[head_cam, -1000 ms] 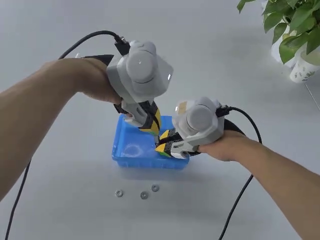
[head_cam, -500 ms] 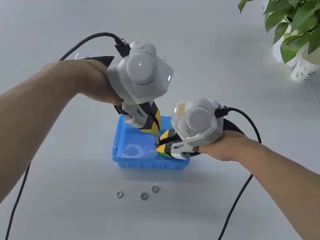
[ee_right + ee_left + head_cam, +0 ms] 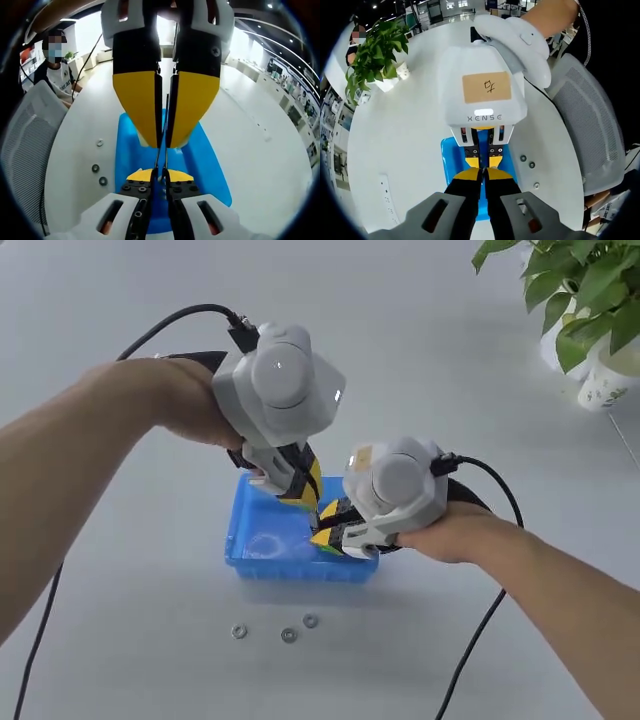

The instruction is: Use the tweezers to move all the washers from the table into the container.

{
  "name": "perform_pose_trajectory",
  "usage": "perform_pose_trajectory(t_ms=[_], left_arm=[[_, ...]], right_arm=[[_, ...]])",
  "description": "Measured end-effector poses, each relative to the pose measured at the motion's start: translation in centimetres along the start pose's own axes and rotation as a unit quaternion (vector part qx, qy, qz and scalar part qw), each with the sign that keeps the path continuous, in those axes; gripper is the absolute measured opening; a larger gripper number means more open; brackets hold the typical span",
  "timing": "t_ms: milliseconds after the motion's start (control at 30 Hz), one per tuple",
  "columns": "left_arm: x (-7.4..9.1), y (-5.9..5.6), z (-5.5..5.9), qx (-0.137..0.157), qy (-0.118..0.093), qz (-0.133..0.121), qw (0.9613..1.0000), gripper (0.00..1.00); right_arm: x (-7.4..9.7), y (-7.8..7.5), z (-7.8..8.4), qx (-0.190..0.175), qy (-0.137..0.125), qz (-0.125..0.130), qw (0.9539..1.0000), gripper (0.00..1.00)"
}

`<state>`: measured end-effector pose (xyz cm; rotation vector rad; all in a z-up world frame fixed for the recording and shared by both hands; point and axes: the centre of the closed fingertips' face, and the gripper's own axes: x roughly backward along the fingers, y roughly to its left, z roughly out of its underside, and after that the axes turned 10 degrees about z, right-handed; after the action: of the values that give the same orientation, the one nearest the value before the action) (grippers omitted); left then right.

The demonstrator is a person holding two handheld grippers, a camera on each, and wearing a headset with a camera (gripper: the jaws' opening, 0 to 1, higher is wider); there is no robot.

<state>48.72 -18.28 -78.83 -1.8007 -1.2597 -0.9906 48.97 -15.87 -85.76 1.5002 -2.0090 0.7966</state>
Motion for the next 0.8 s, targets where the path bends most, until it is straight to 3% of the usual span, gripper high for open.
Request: perform_pose_trajectory(t_ms=[400, 800], left_arm=[[-0.1, -0.2, -0.2, -0.001, 0.004, 0.000, 1.0000, 0.06], [1.4, -1.2, -0.9, -0.003, 0.005, -0.008, 0.9999, 0.06]], right_arm=[[0.1, 0.1, 0.1, 0.003, 0.001, 0.001, 1.0000, 0.10], [1.3, 0.5, -1.4, 0.009, -0.013, 0.010, 0.9998, 0.10]])
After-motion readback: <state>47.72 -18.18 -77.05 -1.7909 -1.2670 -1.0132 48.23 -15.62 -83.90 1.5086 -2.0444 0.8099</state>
